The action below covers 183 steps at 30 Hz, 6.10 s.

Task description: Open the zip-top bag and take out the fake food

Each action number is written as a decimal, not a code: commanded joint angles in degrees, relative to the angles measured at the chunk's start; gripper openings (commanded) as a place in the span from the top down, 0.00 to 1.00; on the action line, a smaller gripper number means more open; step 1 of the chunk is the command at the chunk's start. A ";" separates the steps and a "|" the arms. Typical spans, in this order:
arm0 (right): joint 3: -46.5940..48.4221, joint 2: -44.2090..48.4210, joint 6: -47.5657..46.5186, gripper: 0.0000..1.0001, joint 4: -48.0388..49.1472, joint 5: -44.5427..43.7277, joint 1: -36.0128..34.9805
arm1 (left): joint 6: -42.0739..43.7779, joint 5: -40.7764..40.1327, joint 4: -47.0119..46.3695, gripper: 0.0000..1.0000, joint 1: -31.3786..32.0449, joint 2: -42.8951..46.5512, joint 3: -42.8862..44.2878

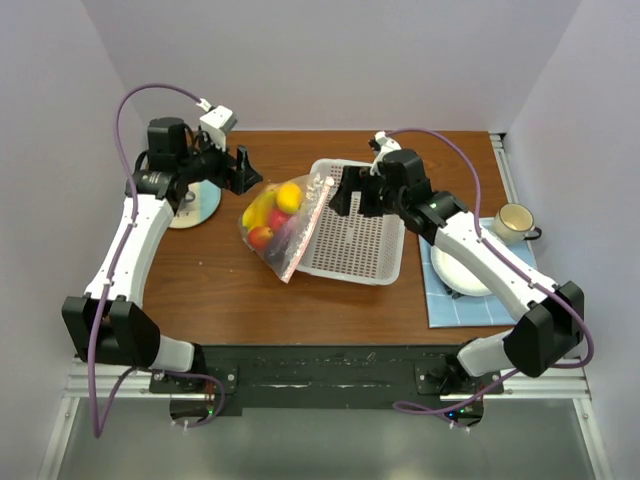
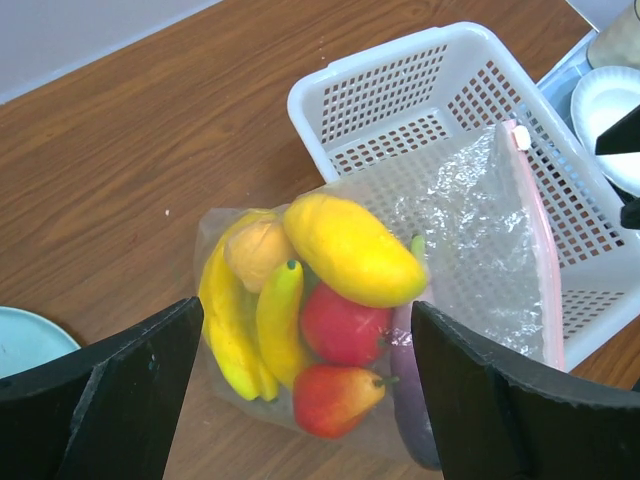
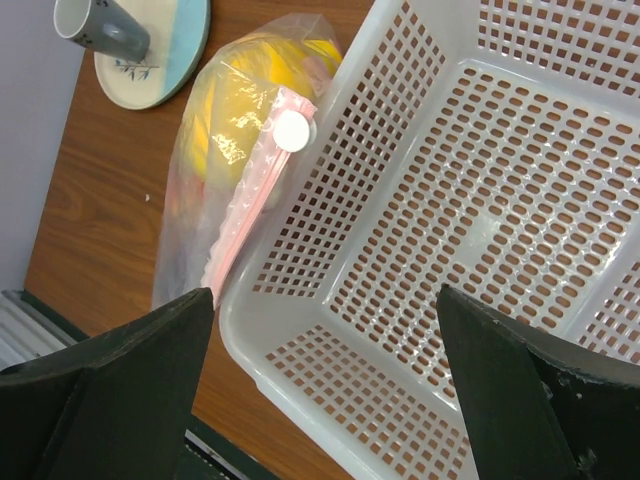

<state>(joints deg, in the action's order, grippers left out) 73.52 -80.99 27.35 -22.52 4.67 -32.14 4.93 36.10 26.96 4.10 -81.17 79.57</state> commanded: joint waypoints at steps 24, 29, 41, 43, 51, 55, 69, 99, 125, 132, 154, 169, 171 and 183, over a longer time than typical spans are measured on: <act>-14.37 -4.96 15.00 0.16 37.28 14.49 -3.02 | -1.94 5.30 -7.80 0.14 -0.32 -14.10 10.51; -15.24 -6.81 17.12 0.19 41.15 16.77 -3.02 | -1.85 5.39 -8.50 0.15 -0.32 -16.04 11.66; -23.14 -0.59 20.02 0.21 45.63 19.24 -3.10 | -3.25 7.06 -12.09 0.18 0.03 -16.13 6.92; -24.64 0.48 20.81 0.21 46.69 18.98 -3.10 | -3.35 6.88 -12.98 0.18 0.64 -15.69 4.37; -26.50 -1.88 23.27 0.20 52.49 19.24 -3.63 | -2.64 5.48 -12.99 0.21 1.70 -16.13 2.08; -24.22 -5.48 24.06 0.22 54.16 19.41 -4.16 | -2.21 5.56 -12.81 0.21 1.70 -15.87 2.08; 10.73 -14.27 3.42 0.94 23.08 11.42 -4.86 | -8.15 8.53 -13.51 0.20 -3.12 -19.10 10.49; 46.10 -25.01 -40.19 1.00 -6.30 2.19 -20.68 | -106.26 49.58 -134.85 0.00 -25.81 -21.73 -7.17; 42.32 -24.65 -38.25 1.00 -5.25 7.46 -17.69 | -86.24 57.77 -135.68 0.00 -15.61 -6.30 -23.13; 46.98 -28.34 -36.76 1.00 -6.92 11.50 -17.52 | -80.52 56.28 -135.77 0.00 -15.61 -5.76 -22.62; 53.05 -32.12 -38.61 1.00 -15.45 24.84 -16.90 | -69.53 54.34 -135.59 0.00 -12.36 -8.48 -27.11; 49.62 -30.54 -36.94 1.00 -14.83 24.17 -15.41 | -77.07 61.37 -135.59 0.97 -7.18 -13.05 -21.57; 48.14 -29.32 -36.50 1.00 -13.08 23.11 -14.88 | -78.05 61.55 -135.51 1.00 -7.35 -13.14 -21.65; 38.90 -24.56 -33.77 1.00 -6.83 22.23 -9.43 | -82.70 61.46 -135.59 0.88 -9.28 -13.93 -18.23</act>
<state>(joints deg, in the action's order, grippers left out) 112.60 -109.80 -7.18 -31.99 26.87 -44.16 -74.35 86.52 -75.20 -3.70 -94.50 57.80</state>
